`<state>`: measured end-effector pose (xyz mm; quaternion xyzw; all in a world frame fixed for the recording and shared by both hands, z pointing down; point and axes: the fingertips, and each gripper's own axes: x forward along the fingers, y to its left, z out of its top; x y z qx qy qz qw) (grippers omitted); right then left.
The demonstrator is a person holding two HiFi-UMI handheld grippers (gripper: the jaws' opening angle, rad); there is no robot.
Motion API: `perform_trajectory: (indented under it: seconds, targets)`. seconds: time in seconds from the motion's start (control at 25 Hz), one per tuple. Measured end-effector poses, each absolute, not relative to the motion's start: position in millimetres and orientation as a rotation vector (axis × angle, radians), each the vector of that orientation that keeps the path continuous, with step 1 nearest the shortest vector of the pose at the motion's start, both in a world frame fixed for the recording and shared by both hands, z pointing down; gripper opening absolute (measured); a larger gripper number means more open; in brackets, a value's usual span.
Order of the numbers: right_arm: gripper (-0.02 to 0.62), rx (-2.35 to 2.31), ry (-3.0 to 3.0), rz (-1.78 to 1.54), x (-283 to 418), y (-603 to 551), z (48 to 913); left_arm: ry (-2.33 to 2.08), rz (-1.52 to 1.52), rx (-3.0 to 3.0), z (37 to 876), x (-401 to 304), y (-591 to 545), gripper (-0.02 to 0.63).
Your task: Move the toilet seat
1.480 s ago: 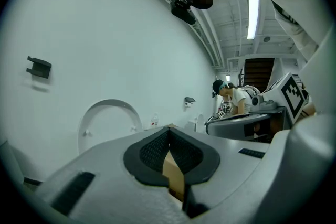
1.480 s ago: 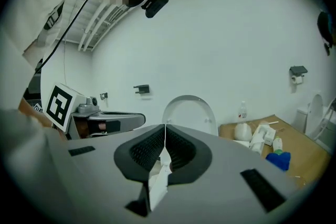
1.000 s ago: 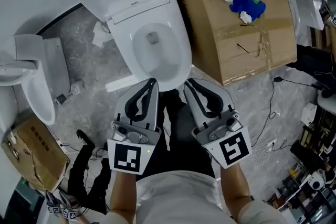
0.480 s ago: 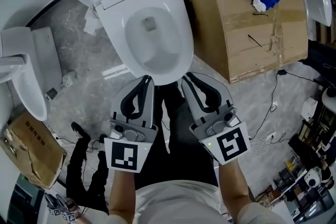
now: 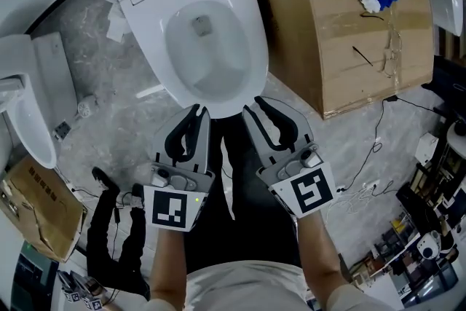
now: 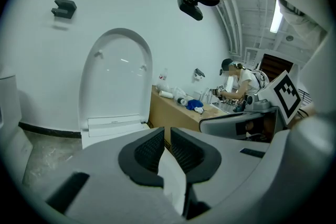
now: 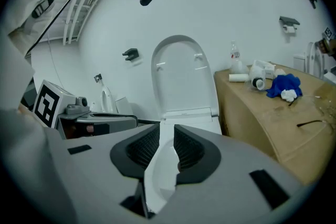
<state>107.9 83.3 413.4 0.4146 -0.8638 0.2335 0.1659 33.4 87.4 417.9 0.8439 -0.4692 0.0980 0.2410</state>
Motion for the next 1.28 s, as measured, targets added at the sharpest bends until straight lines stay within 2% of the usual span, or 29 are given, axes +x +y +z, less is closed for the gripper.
perform_trajectory:
  seconds: [0.72, 1.28]
  targets:
    - [0.213, 1.248, -2.206, 0.874, 136.8, 106.7, 542.0, -1.293, 0.399, 2.155, 529.3, 21.3, 112.6, 0.185]
    - [0.29, 1.319, -2.032, 0.967, 157.9, 127.1, 619.7, -1.288, 0.495, 1.965, 607.8, 4.0, 140.2, 0.326]
